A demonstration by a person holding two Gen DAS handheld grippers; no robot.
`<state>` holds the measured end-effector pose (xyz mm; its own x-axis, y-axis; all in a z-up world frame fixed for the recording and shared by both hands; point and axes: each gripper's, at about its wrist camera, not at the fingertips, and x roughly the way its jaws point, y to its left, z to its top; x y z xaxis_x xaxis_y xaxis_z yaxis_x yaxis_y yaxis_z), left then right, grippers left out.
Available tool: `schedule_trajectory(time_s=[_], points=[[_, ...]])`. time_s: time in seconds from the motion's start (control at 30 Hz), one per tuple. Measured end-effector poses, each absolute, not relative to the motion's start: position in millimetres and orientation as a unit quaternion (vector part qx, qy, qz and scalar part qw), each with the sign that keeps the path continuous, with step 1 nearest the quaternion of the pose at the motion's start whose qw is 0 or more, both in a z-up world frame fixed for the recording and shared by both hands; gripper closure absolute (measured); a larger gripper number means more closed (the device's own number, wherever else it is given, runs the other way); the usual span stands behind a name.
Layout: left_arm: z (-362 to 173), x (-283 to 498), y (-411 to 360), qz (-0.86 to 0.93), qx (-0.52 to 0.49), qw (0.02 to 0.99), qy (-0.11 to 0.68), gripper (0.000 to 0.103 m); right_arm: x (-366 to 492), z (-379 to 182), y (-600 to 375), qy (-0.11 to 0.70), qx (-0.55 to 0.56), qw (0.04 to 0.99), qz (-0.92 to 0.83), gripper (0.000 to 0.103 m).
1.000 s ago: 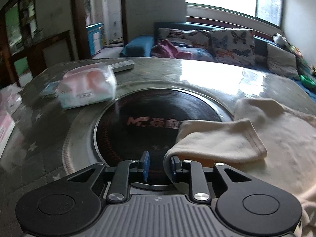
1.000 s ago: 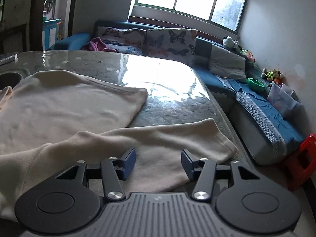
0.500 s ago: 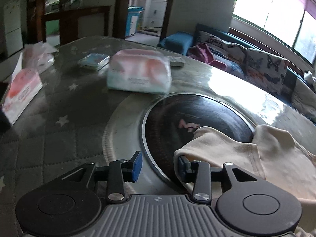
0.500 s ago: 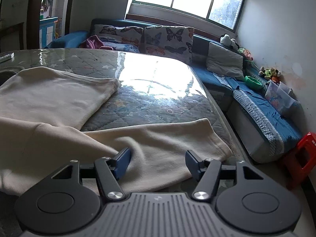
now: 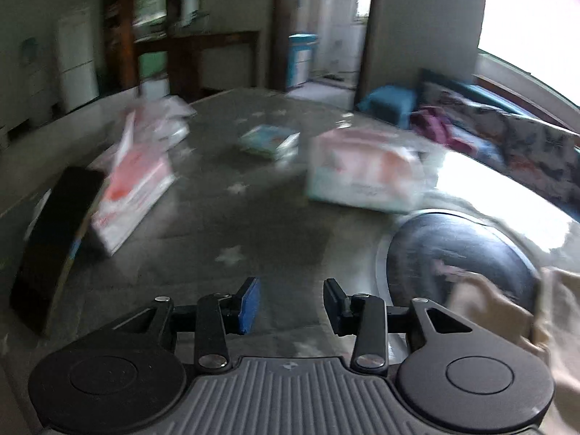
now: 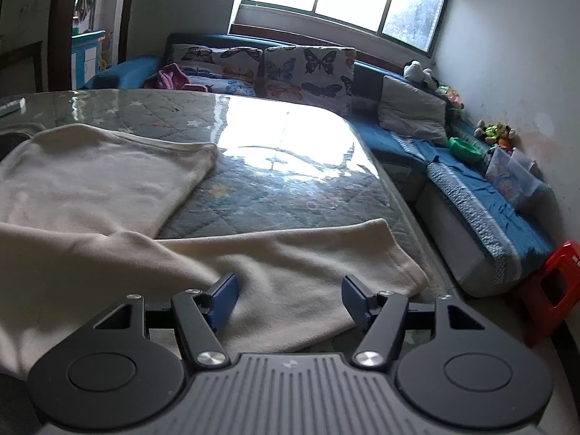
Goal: Fold clothes
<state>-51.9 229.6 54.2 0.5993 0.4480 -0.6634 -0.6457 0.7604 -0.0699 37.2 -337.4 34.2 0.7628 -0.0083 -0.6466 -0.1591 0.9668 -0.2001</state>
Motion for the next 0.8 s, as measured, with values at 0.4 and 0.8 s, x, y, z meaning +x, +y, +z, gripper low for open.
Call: schedule_trajectory(time_s=[0.4,0.8], points=[[33,-12,95,0.079,0.008,0.936,0.343,0.060,1,60,-283,0.299,-0.142,0.932,0.147,0.038],[34,4,147,0.177,-0.002,0.927,0.331,0.095,-28,62,-239,0.290,-0.178,0.909,0.240,0.037]])
